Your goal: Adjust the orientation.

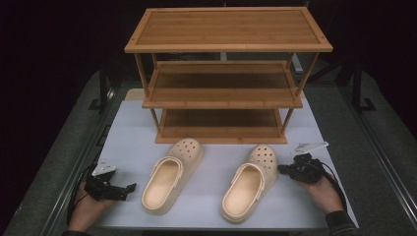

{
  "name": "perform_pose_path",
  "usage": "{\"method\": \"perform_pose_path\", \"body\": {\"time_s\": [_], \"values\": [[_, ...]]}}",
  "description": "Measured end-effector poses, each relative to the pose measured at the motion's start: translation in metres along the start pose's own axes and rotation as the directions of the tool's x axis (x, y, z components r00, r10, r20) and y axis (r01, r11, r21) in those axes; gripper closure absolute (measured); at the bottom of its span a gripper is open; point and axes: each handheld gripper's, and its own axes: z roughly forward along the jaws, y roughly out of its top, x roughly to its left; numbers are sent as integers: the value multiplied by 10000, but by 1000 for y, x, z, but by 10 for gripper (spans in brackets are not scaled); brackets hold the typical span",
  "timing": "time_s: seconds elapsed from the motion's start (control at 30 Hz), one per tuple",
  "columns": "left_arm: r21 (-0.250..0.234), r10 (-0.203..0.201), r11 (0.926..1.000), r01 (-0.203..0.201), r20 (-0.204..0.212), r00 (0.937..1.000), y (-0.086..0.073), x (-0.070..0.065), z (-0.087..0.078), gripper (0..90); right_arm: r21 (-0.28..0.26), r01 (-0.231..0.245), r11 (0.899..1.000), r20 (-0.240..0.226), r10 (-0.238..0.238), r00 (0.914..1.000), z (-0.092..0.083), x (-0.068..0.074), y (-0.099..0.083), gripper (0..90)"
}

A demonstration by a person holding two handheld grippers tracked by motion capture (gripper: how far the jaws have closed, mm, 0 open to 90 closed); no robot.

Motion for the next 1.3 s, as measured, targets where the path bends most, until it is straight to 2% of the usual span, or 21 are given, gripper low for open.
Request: {"method": "perform_pose_path", "body": {"time_s": [0.57, 1.03, 1.3], "values": [[1, -8, 10000, 8, 3, 10000, 0, 0, 0, 0, 77, 444, 9990, -258, -442, 9987, 29, 8, 33, 899], [26, -8, 10000, 8, 7, 10000, 0, 0, 0, 0, 34, 687, 9976, -717, -682, 9951, 63, 17, 65, 899], [20, -14, 10000, 14, 14, 10000, 0, 0, 0, 0, -17, 881, 9961, -931, -878, 9918, 84, 31, 86, 899]]}}
